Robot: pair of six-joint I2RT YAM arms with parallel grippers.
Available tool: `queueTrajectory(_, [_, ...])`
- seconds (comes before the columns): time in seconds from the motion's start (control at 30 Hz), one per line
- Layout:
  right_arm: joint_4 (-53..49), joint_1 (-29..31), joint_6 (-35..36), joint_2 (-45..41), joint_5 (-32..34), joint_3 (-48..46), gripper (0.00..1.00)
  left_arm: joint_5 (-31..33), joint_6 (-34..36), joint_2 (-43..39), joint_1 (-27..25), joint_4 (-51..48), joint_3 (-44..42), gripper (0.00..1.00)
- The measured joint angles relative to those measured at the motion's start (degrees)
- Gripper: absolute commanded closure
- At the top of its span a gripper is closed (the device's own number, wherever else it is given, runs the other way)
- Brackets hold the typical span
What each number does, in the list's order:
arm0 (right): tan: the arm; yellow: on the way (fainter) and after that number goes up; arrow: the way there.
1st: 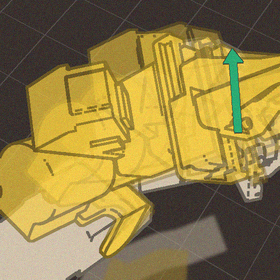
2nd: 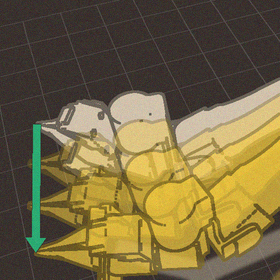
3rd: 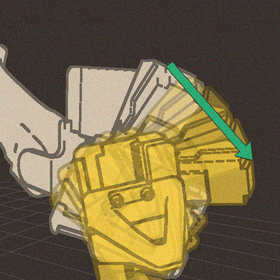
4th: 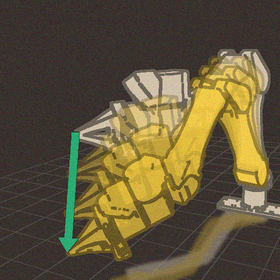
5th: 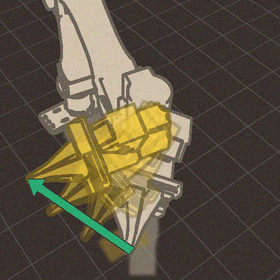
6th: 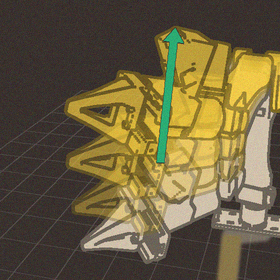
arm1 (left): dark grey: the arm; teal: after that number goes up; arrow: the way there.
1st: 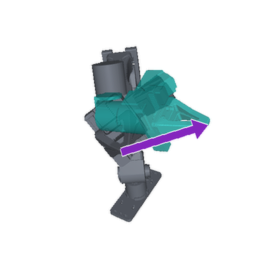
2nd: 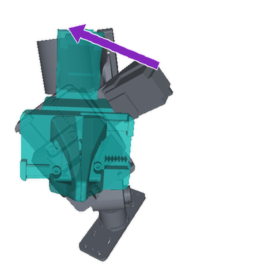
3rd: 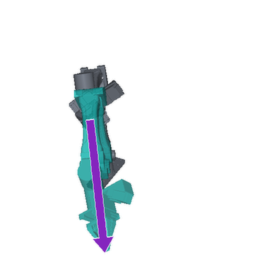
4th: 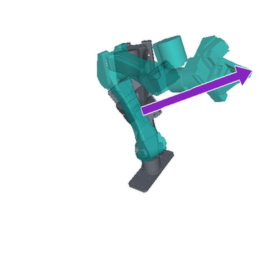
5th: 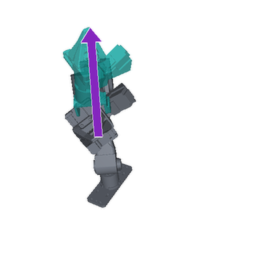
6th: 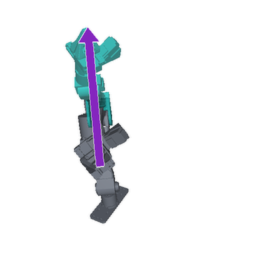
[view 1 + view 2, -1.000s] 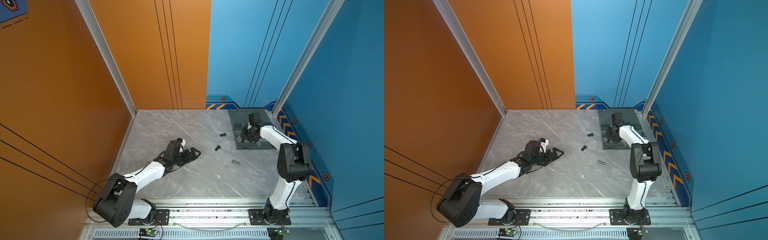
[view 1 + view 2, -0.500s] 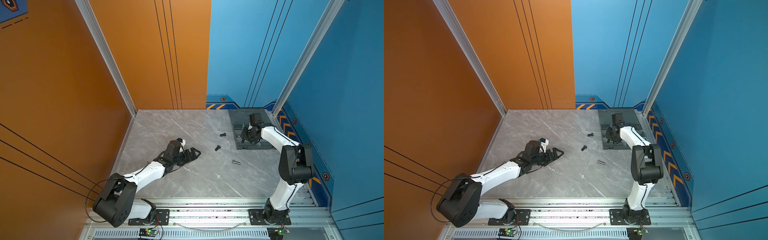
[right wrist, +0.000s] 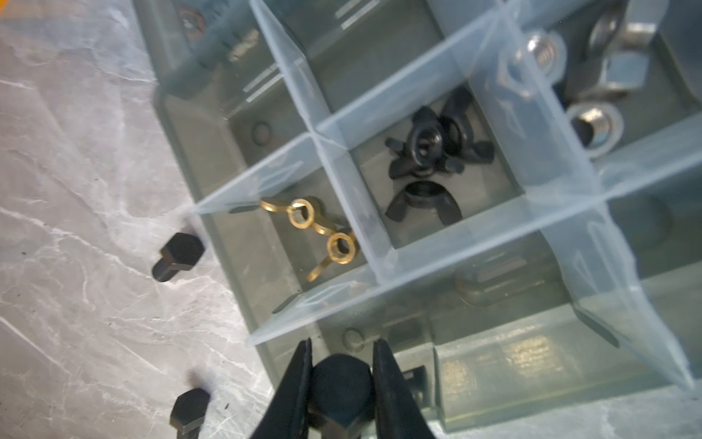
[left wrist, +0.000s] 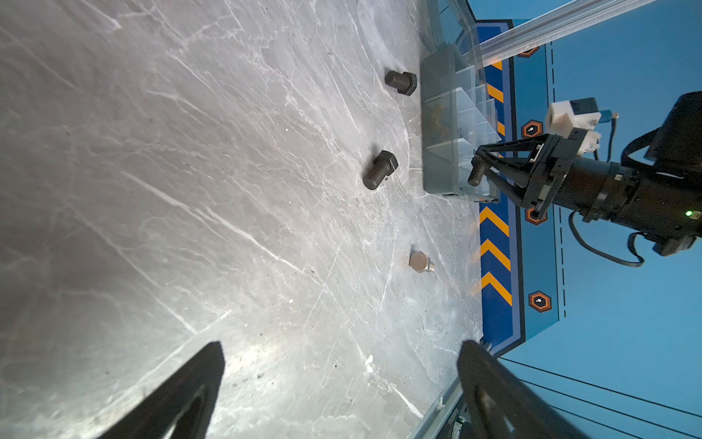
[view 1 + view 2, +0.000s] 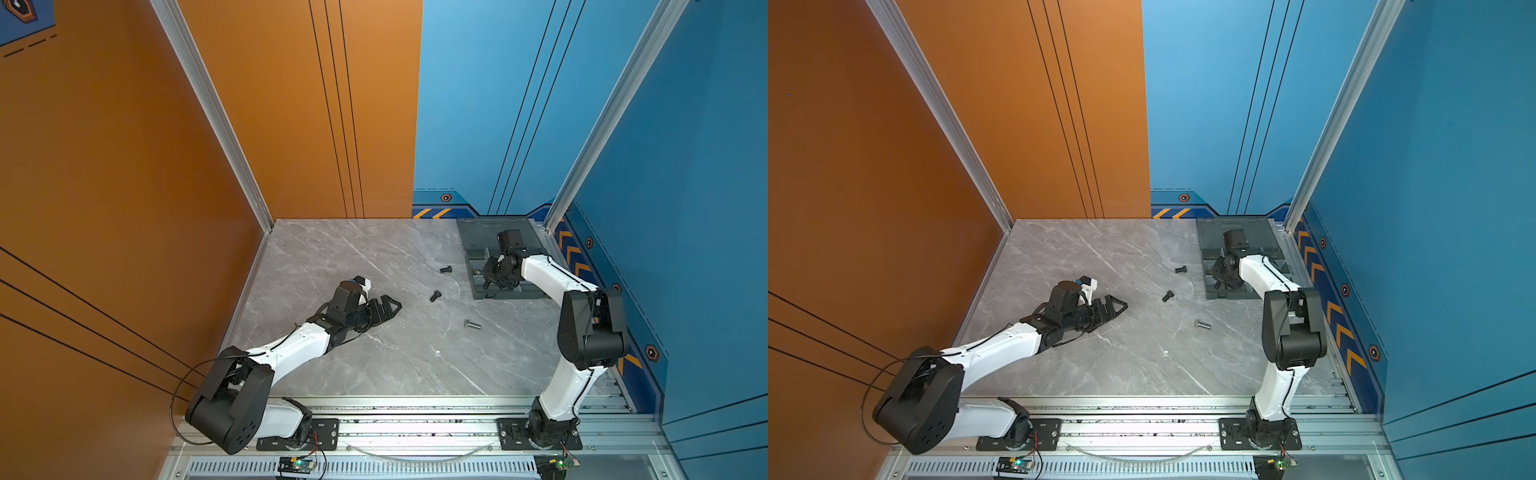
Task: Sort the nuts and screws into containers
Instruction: 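Lower the black bolt into a compartment and open the right gripper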
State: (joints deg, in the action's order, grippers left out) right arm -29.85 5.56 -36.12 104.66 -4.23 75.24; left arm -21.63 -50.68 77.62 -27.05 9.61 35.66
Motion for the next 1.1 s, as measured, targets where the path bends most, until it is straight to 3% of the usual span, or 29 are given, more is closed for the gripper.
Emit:
queueTrajectory(0.5, [2.5, -0.7, -4.0, 0.0, 0.0, -1.2, 0.88, 0.0, 0.0, 0.0, 0.0, 0.0, 0.0, 0.02])
queueTrajectory(0.8, [3.3, -1.2, -5.0, 0.2, -0.1, -1.2, 0.61, 0.0, 0.0, 0.0, 0.0, 0.0, 0.0, 0.02])
queueTrajectory(1.1, [3.5, -1.2, -5.2, 0.2, -0.3, -1.2, 0.51, 0.0, 0.0, 0.0, 0.0, 0.0, 0.0, 0.02])
